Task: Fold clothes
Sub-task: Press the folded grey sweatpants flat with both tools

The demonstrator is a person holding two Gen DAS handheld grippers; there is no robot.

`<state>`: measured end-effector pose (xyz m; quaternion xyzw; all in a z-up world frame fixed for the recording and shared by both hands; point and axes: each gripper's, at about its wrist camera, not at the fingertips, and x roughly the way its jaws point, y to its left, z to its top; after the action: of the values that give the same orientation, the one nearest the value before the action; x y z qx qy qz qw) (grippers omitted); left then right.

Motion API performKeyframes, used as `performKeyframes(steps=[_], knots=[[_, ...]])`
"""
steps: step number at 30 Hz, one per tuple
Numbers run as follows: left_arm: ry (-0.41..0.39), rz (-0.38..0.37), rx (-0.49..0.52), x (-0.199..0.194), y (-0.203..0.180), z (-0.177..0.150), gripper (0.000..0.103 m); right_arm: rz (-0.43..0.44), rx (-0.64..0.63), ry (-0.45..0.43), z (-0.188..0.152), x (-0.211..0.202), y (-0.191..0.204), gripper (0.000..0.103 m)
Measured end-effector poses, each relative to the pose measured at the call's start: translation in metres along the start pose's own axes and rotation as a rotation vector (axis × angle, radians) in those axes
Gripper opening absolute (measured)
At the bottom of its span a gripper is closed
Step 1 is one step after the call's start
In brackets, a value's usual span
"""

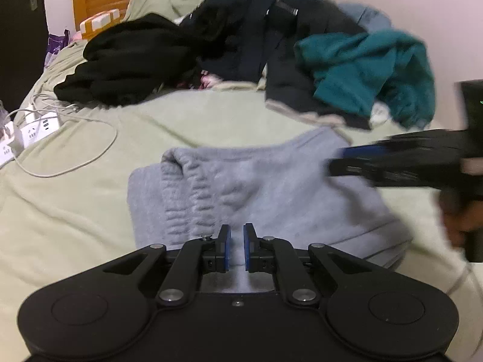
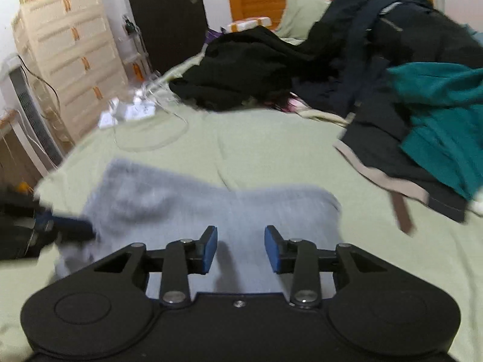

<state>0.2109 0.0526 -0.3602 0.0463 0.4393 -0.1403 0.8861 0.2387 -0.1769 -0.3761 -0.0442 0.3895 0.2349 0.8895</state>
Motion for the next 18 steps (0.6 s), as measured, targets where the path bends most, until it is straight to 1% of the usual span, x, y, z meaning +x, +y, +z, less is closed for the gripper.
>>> performKeyframes(steps=[1, 3, 5, 7, 10, 13, 18], knots=[[0.002, 0.004, 0.008, 0.003, 0.000, -0.001, 0.009, -0.002, 0.004, 0.009, -0.004, -0.001, 0.000, 0.035], [-0.008, 0.015, 0.056, 0.006, -0.004, -0.003, 0.009, -0.003, 0.028, 0.041, -0.021, -0.002, -0.001, 0.035], [0.022, 0.022, 0.083, 0.015, -0.005, -0.004, 0.009, -0.012, 0.037, 0.054, -0.034, 0.000, -0.001, 0.035], [0.047, 0.021, 0.055, 0.024, -0.001, -0.005, 0.009, -0.008, 0.059, 0.043, -0.040, 0.000, -0.002, 0.035], [0.061, 0.004, 0.028, 0.030, 0.004, -0.005, 0.008, 0.000, 0.107, 0.033, -0.044, 0.005, -0.009, 0.035], [0.081, -0.002, 0.018, 0.037, 0.007, -0.006, 0.007, -0.013, 0.105, 0.021, -0.049, 0.009, -0.009, 0.035], [0.094, -0.011, 0.010, 0.031, 0.008, 0.001, 0.008, -0.001, 0.087, 0.054, -0.037, 0.005, -0.010, 0.035]])
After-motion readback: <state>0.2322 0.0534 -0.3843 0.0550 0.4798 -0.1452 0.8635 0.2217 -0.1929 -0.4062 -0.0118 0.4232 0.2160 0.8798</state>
